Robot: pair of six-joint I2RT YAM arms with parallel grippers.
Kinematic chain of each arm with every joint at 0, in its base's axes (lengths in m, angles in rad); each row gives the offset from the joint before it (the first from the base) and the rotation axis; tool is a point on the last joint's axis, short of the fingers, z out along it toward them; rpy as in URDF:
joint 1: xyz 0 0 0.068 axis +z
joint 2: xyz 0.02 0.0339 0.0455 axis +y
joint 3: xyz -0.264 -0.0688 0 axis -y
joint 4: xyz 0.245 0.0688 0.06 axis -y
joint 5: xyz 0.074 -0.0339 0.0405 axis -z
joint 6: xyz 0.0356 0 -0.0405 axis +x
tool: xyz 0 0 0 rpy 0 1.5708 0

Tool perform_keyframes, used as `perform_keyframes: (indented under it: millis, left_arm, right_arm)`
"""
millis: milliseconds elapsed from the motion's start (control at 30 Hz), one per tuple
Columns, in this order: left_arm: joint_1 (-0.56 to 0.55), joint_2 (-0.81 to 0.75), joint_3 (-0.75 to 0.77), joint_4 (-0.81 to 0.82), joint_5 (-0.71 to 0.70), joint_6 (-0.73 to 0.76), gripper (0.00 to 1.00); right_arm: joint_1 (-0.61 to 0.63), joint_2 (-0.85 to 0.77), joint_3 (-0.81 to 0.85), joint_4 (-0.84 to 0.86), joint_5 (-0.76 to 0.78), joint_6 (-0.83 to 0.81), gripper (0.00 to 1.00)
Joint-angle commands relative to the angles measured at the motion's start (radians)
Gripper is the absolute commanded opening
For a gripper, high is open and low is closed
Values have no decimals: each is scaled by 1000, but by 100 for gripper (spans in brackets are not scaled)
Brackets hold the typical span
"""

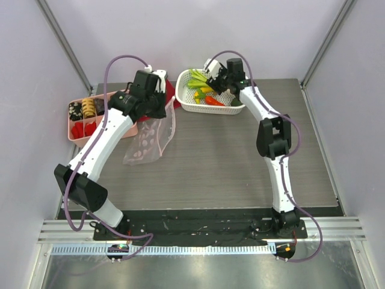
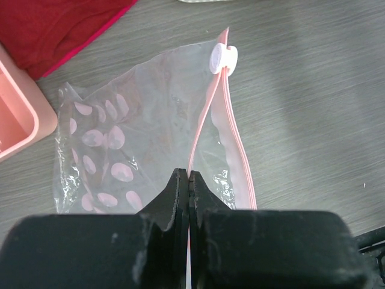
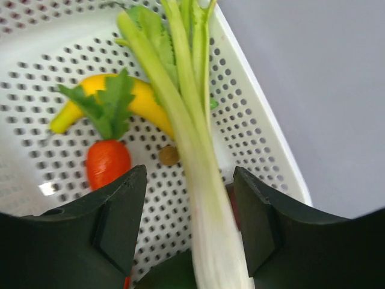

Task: Place the food in the zip-top bag and seal the zipper
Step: Pick up the fake vegetable from the bin.

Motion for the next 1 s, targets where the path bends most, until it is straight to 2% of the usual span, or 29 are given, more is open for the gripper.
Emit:
perform_keyframes:
  millis: [0, 300, 367, 400, 467, 500, 600, 867, 967]
  left_arm:
    - [-1, -12, -18, 40, 17, -22, 0]
    - [2, -16, -49, 46, 23, -41, 0]
    - [2, -16, -52, 46, 26, -44, 0]
    - [3, -18, -57, 46, 26, -42, 0]
    - [5, -19, -57, 44, 26, -38, 0]
    - [5, -19, -57, 44, 26, -35, 0]
    - [15, -15, -49, 37, 28, -33, 0]
    - [58, -16, -34, 40, 33, -58, 0]
    - [68, -19, -29, 49, 60, -62, 0]
  right_arm:
    - [7, 101, 174, 2, 92, -199, 63]
    - [24, 221, 193, 59, 160, -365, 56]
    - [23, 233, 194, 68, 176, -385, 49]
    - [23, 235, 193, 81, 181, -385, 39]
    - [24, 220, 182, 93, 183, -379, 28]
    - [23, 209, 173, 117, 187, -378, 16]
    - [23, 164, 151, 142, 189, -371, 1]
    - [0, -9, 115, 142, 160, -232, 1]
    - [-11, -102, 76, 137, 140, -108, 1]
